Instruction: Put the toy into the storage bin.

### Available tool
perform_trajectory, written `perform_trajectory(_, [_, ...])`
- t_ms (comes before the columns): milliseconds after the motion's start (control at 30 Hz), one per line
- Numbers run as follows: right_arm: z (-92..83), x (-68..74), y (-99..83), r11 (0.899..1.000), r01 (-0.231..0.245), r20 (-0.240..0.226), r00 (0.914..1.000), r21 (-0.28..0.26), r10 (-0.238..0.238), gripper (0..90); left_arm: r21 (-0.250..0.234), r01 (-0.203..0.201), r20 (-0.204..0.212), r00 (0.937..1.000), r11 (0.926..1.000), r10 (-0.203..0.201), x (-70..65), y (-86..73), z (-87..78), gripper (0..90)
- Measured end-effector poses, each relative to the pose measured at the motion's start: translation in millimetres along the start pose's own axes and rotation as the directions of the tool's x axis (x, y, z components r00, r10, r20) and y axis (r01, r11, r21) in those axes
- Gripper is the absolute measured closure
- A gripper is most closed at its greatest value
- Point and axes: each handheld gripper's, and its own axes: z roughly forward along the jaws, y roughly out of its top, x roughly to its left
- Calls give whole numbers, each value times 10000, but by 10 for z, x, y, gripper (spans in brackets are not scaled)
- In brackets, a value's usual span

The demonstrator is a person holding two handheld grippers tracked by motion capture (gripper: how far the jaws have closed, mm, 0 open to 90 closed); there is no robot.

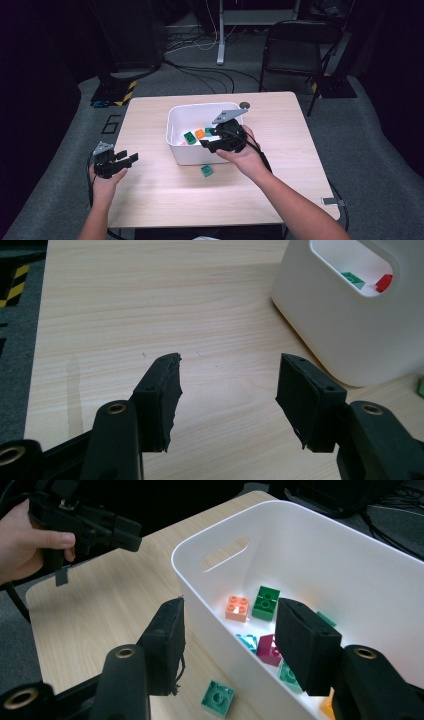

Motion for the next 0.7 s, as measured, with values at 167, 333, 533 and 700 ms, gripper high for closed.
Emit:
perform_trajectory(167, [-30,68,-171,9998,186,81,9998,-15,-186,453,49,21,-2,10000,10000,-20,-4,-2,-7,424])
perform_trajectory(333, [15,94,-319,9999,166,128,9998,14,-166,455,53,0,-5,10000,10000,0,-4,-5,-4,424])
perform_trajectory(533, [228,177,-601,9991,68,-174,9998,425,-61,459,45,-14,-16,10000,10000,14,-7,-7,1,424])
perform_trajectory(700, [417,223,-759,9974,183,-421,9990,691,-155,465,88,-19,-7,10000,10000,19,-9,-9,6,424])
